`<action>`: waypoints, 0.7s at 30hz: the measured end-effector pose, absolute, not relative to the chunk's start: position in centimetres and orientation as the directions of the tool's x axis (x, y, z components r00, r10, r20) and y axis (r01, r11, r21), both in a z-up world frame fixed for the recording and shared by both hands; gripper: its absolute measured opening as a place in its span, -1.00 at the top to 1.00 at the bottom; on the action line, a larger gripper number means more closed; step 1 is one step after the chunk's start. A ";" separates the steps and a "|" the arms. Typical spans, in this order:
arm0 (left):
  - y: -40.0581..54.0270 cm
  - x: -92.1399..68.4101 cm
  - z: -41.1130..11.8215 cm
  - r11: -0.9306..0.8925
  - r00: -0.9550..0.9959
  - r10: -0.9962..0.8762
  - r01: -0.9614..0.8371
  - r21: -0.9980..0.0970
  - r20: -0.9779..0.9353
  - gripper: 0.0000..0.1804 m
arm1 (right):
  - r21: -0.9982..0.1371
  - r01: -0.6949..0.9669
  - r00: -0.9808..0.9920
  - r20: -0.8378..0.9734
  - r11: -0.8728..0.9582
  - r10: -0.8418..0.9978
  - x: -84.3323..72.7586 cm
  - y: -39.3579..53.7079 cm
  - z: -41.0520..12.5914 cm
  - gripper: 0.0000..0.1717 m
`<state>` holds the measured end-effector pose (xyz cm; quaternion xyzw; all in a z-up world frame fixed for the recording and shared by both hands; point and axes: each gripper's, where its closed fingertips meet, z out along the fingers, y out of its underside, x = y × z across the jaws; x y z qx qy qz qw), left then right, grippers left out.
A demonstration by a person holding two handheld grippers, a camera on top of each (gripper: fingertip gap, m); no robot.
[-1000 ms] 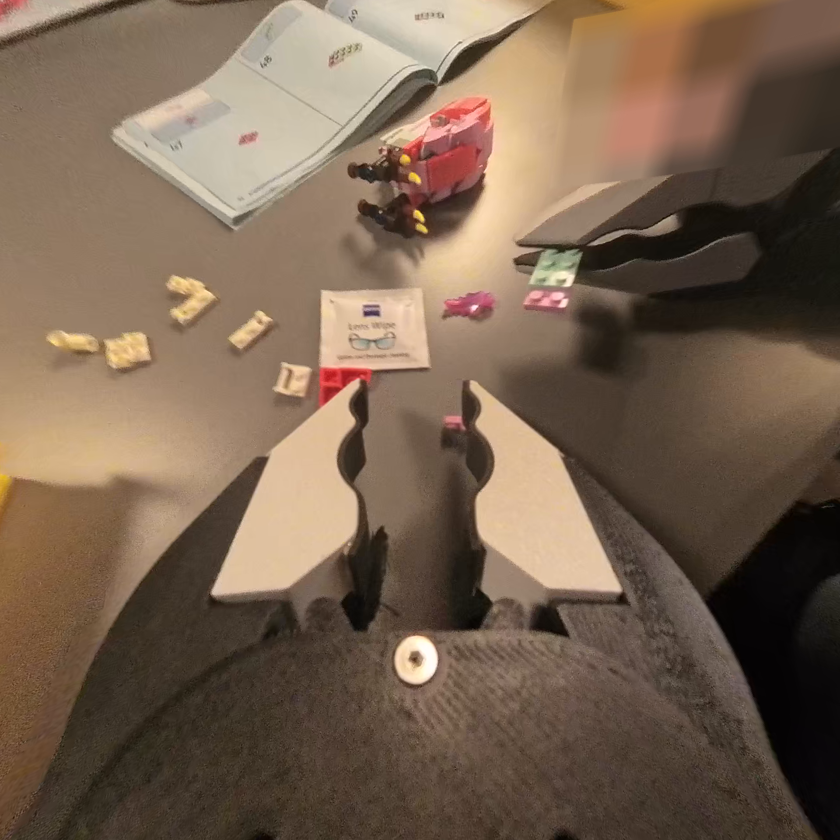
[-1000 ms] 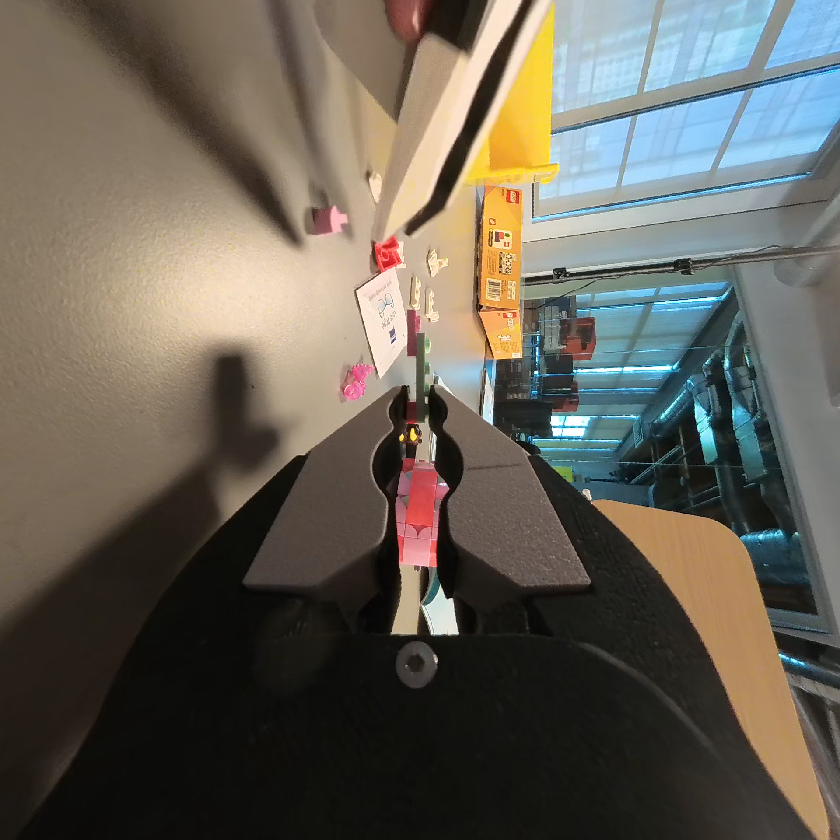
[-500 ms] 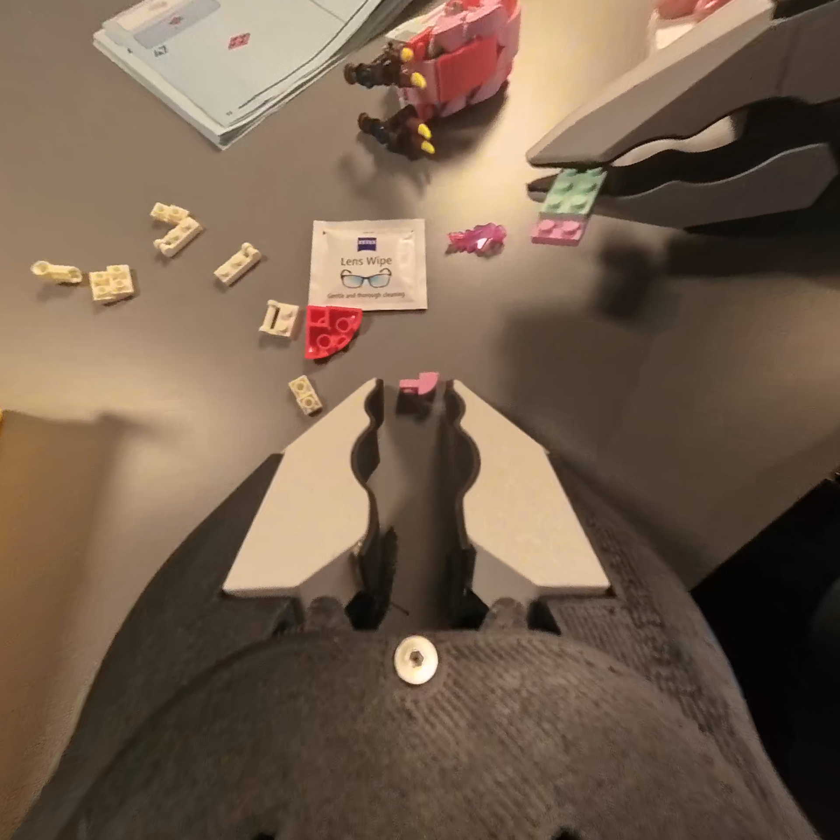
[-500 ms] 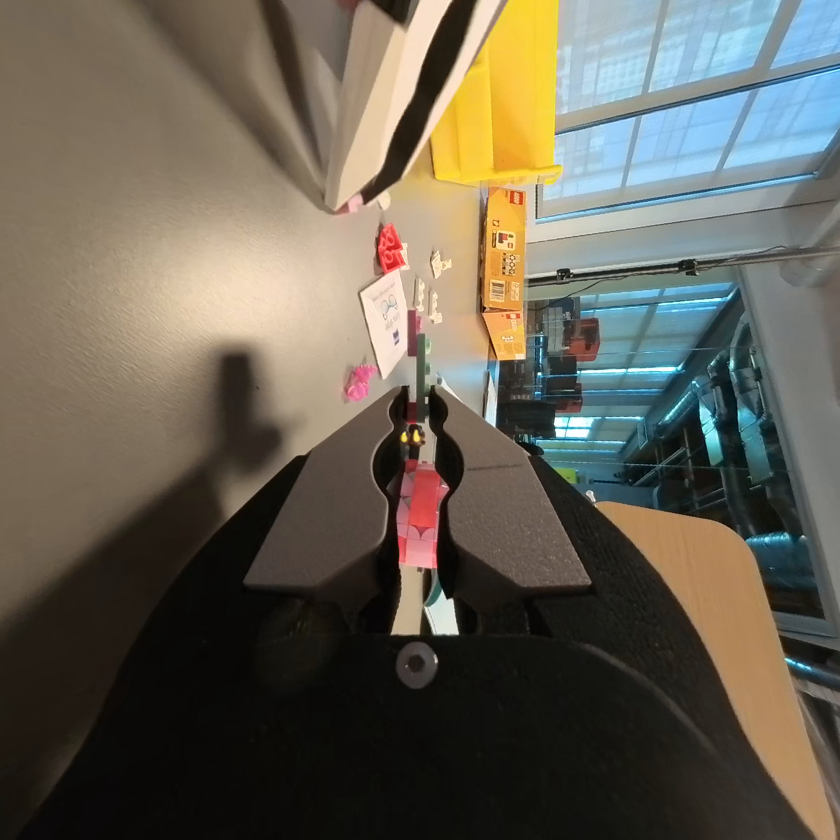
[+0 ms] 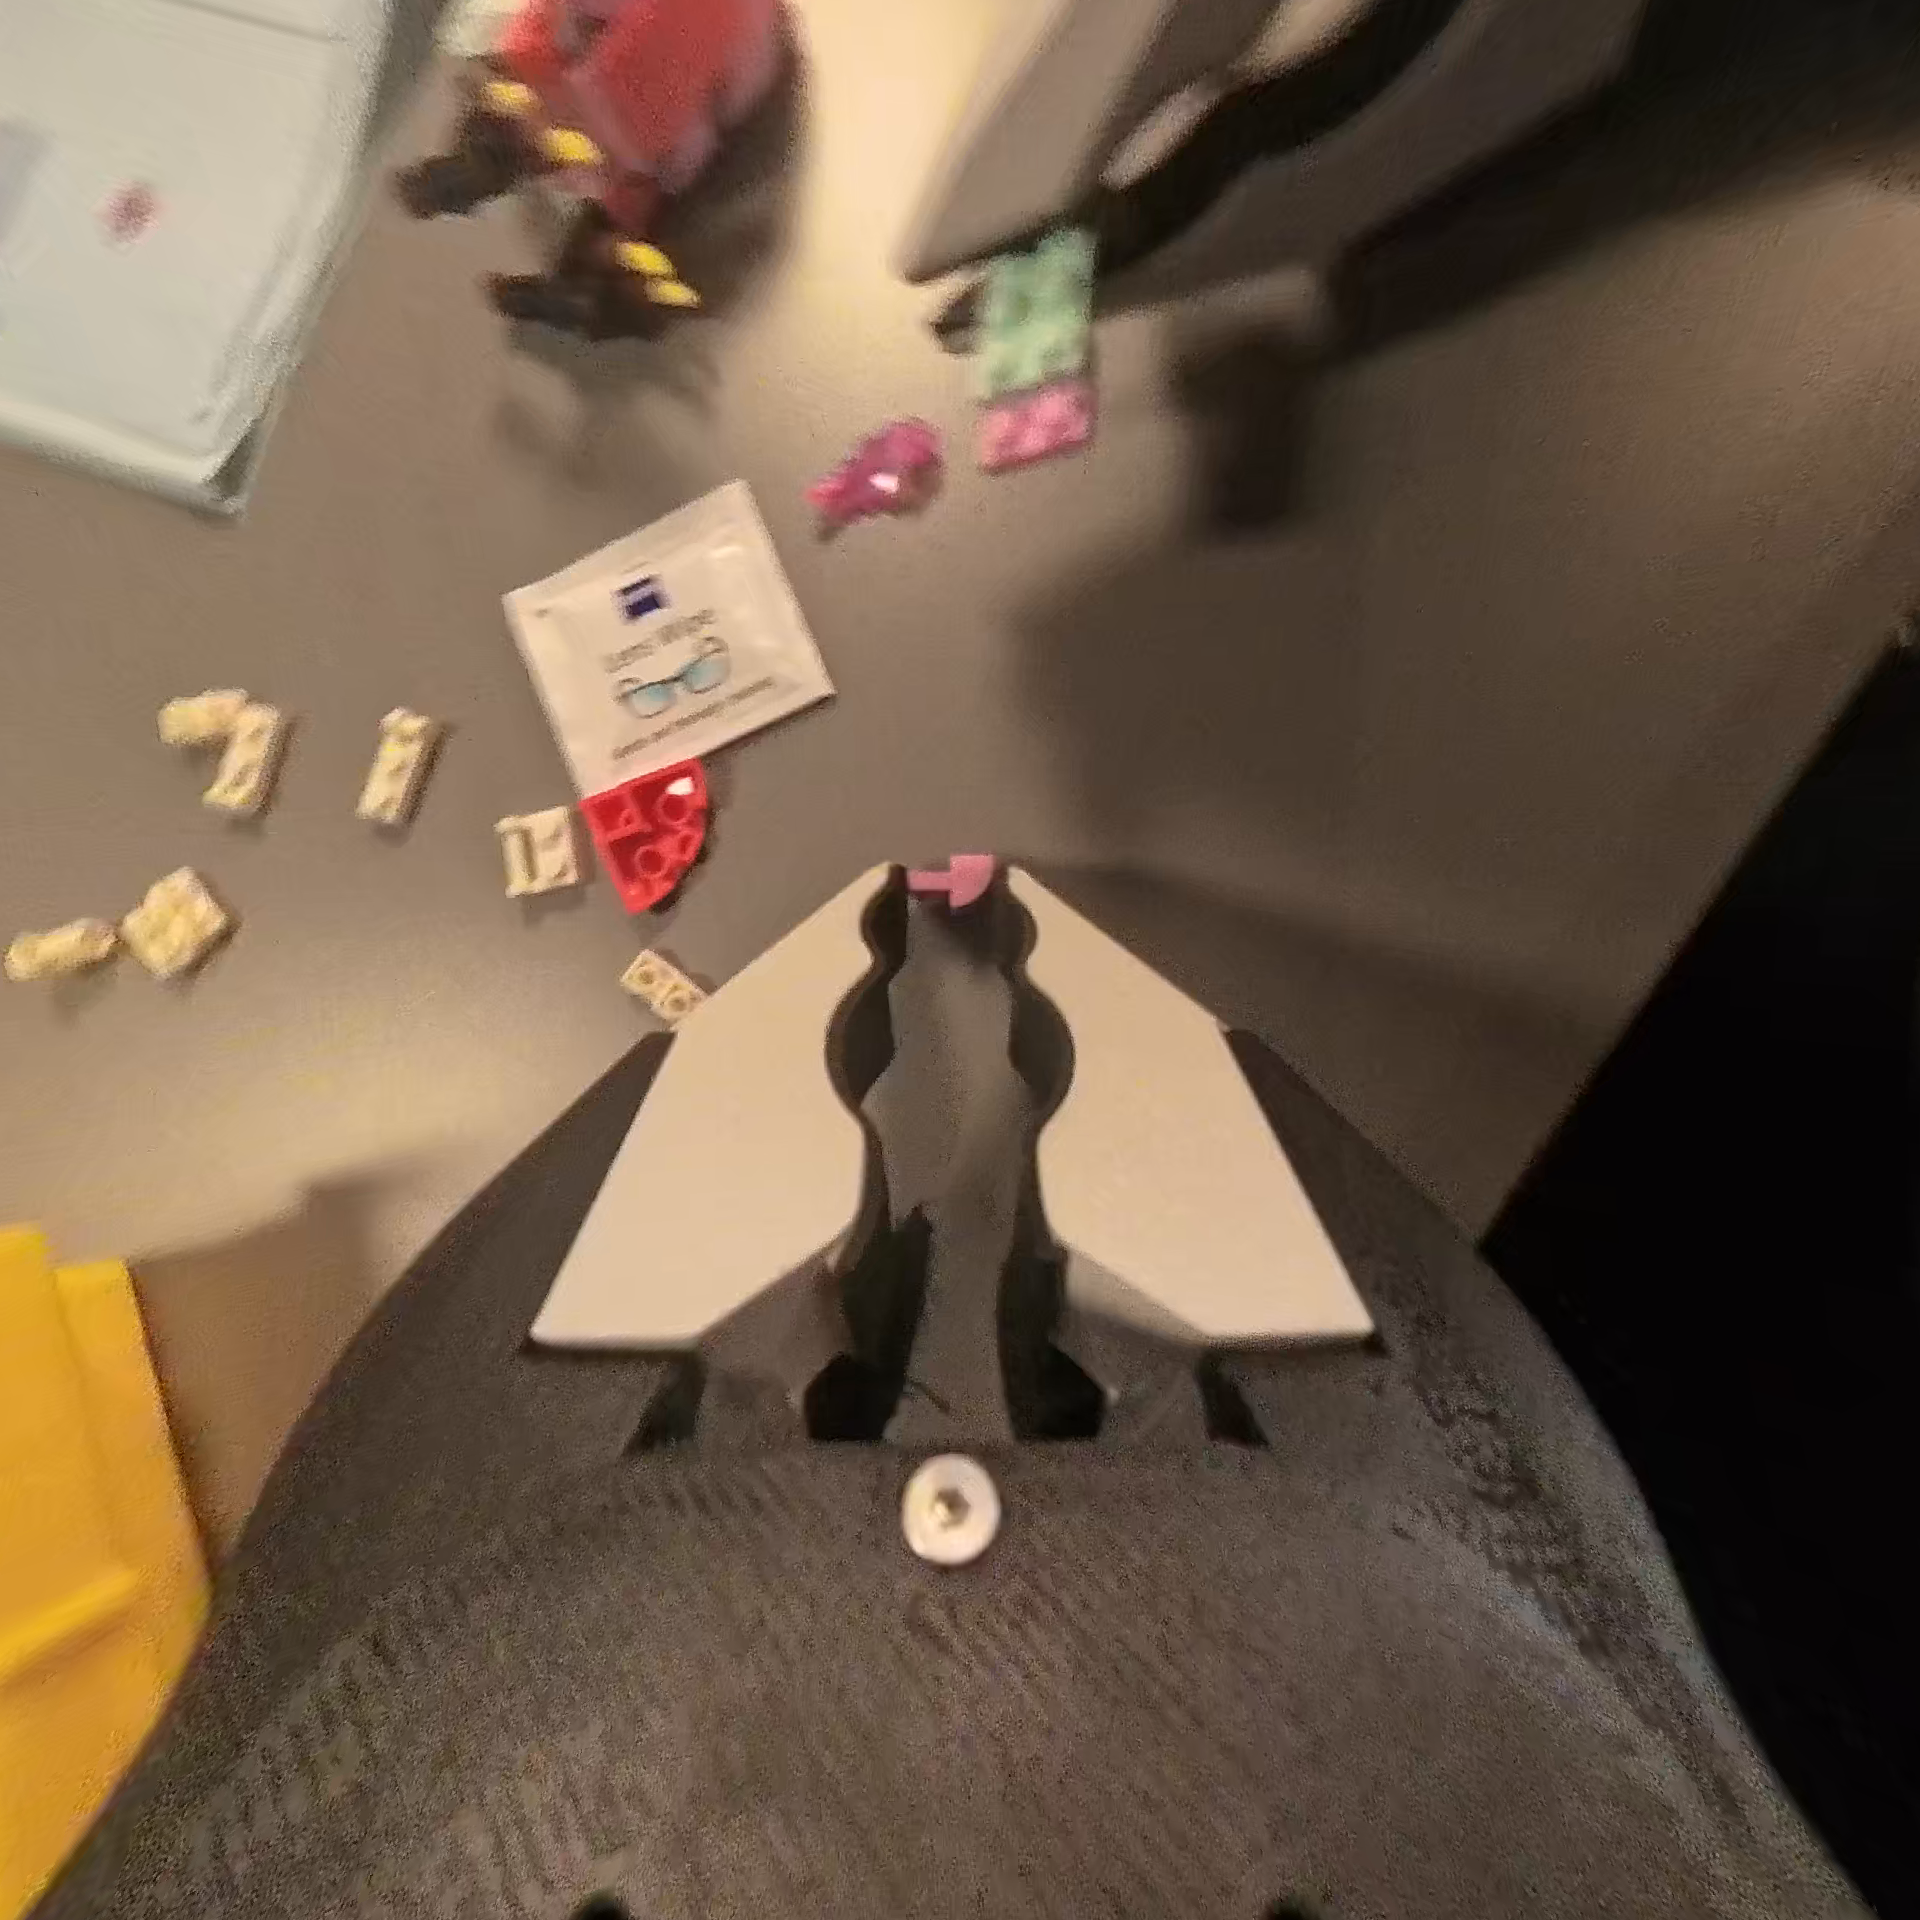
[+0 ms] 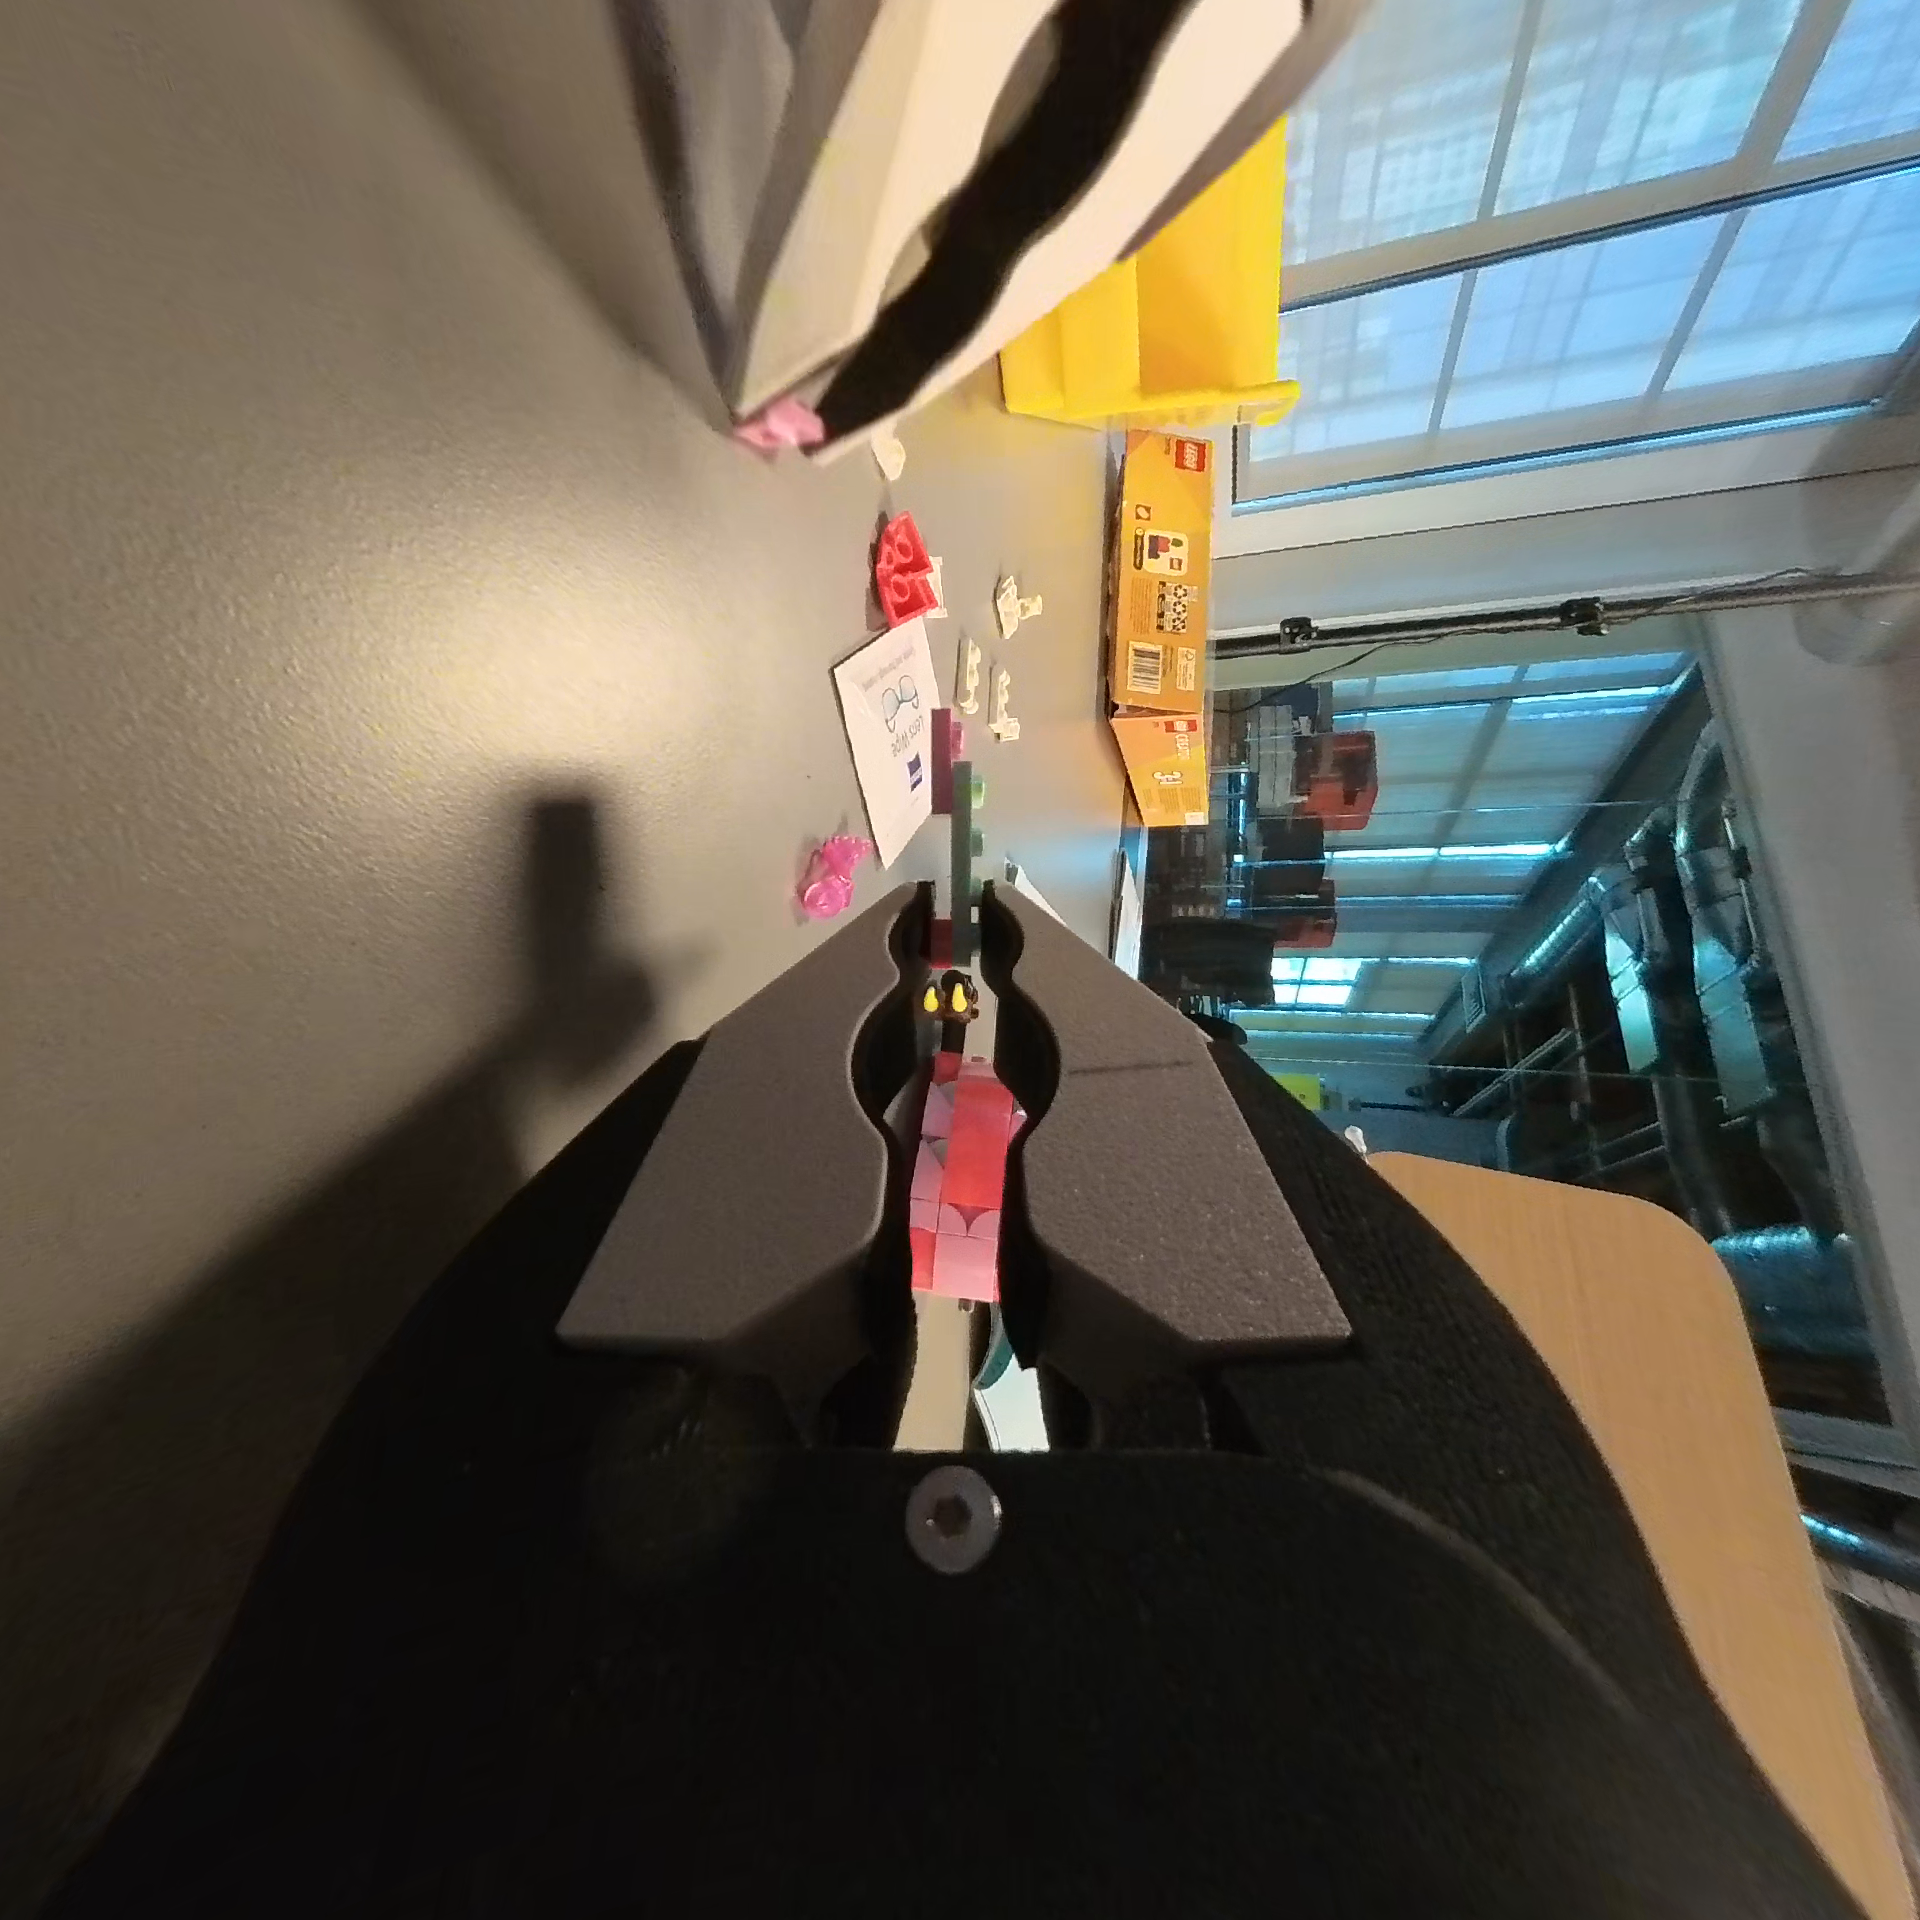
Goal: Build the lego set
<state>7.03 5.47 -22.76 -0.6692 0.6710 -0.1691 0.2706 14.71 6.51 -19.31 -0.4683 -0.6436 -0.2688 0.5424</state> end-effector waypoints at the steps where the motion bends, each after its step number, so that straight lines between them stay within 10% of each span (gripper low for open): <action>1: 5.1 6.7 -22.8 0.107 -0.044 -0.991 -0.837 -0.537 -0.128 0.84 | -0.162 0.894 0.027 0.950 0.417 0.311 14.7 6.5 -19.3 0.94; 8: 5.2 3.1 -22.8 0.319 -0.319 -0.947 -0.948 0.006 -0.020 0.84 | -0.167 0.896 0.034 0.950 0.412 0.311 14.9 6.6 -19.3 0.94; 12: 5.5 3.3 -23.0 0.336 -0.339 -0.941 -0.935 0.110 -0.005 0.78 | -0.168 0.897 0.037 0.950 0.408 0.311 15.1 6.6 -19.2 0.94; 16: 5.6 4.0 -22.7 0.284 -0.284 -0.958 -0.959 0.016 -0.042 0.41 | -0.170 0.898 0.040 0.950 0.405 0.309 15.2 6.7 -19.1 0.94; 21: 6.1 4.6 -20.7 -0.079 0.101 -0.994 -0.919 -0.386 -0.038 0.40 | -0.173 0.899 0.046 0.951 0.403 0.306 15.3 6.7 -19.0 0.94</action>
